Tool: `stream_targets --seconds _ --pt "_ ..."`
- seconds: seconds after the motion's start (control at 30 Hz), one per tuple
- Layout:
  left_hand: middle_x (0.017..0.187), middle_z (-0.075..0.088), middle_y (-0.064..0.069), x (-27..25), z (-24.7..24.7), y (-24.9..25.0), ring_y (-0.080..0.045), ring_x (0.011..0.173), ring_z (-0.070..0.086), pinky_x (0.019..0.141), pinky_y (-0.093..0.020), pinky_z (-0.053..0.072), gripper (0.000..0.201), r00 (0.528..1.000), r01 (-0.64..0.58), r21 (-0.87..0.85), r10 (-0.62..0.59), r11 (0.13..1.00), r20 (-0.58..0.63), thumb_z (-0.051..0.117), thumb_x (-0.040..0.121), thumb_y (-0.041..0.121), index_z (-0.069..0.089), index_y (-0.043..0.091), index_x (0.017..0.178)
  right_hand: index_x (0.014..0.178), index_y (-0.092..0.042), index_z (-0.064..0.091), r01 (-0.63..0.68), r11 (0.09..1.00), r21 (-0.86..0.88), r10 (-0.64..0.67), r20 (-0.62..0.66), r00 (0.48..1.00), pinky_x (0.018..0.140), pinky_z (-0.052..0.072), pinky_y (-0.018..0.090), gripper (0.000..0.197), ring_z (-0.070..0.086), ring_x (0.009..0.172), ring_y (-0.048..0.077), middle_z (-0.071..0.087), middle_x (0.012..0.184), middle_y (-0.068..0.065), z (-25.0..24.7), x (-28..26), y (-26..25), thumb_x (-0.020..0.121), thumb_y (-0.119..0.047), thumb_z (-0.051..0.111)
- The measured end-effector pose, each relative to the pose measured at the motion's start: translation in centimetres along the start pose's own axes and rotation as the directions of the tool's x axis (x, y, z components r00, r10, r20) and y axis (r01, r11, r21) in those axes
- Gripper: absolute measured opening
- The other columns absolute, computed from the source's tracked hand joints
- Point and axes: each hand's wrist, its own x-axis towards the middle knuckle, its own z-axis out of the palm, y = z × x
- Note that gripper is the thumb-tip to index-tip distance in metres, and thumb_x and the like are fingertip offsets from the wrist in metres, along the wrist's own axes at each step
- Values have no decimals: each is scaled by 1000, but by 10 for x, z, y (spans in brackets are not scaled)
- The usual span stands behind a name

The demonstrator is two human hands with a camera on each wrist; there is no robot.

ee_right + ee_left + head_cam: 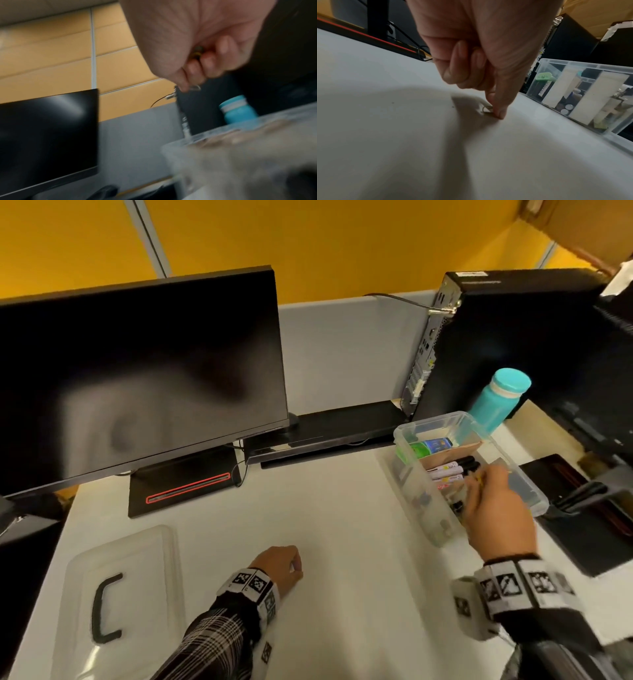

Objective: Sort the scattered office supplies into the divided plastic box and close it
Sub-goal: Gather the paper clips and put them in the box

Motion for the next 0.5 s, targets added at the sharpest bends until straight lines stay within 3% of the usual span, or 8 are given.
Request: stream_targets --seconds 0.1,0.17,0.23,0.4,0.47,0.5 --pt "81 48 10 2 5 0 -13 77 48 65 -23 35 2 1000 5 13 -5 1000 19 49 85 31 49 28 86 99 -11 42 -193 935 -297 231 100 968 61 43 37 12 55 75 33 58 81 15 -8 43 27 94 -21 42" --pt "80 49 9 1 6 2 -14 74 48 63 -23 35 3 1000 0 27 -1 1000 20 47 86 28 49 27 87 107 -5 48 -217 887 -408 322 209 923 70 44 41 20 57 90 36 60 100 21 -2 66 37 89 -15 49" --pt "82 50 7 1 7 4 -15 73 48 64 -24 36 4 1000 3 51 -4 999 22 44 86 27 47 25 88 109 -1 55 -197 869 -454 354 292 888 72 44 39 25 55 86 32 61 105 20 8 81 44 86 -10 54" --pt "77 49 7 3 13 4 -17 73 48 67 -25 38 3 999 33 60 -35 998 32 42 89 26 43 25 86 117 -8 60 -86 918 -387 245 384 890 90 46 38 28 58 105 30 61 117 15 17 79 59 91 -14 50" --pt "70 45 10 4 16 4 -18 72 48 66 -25 36 4 999 36 62 -37 997 29 40 90 24 41 23 86 118 -13 61 -104 976 -190 159 302 940 92 46 43 32 56 108 35 60 120 17 11 70 70 92 -11 44" --pt "69 44 10 3 16 3 -17 71 48 66 -25 36 5 999 42 54 -43 998 24 40 90 23 40 22 85 116 -13 62 -102 991 -89 118 196 973 92 46 46 32 54 108 37 59 120 19 7 63 76 90 -10 44"
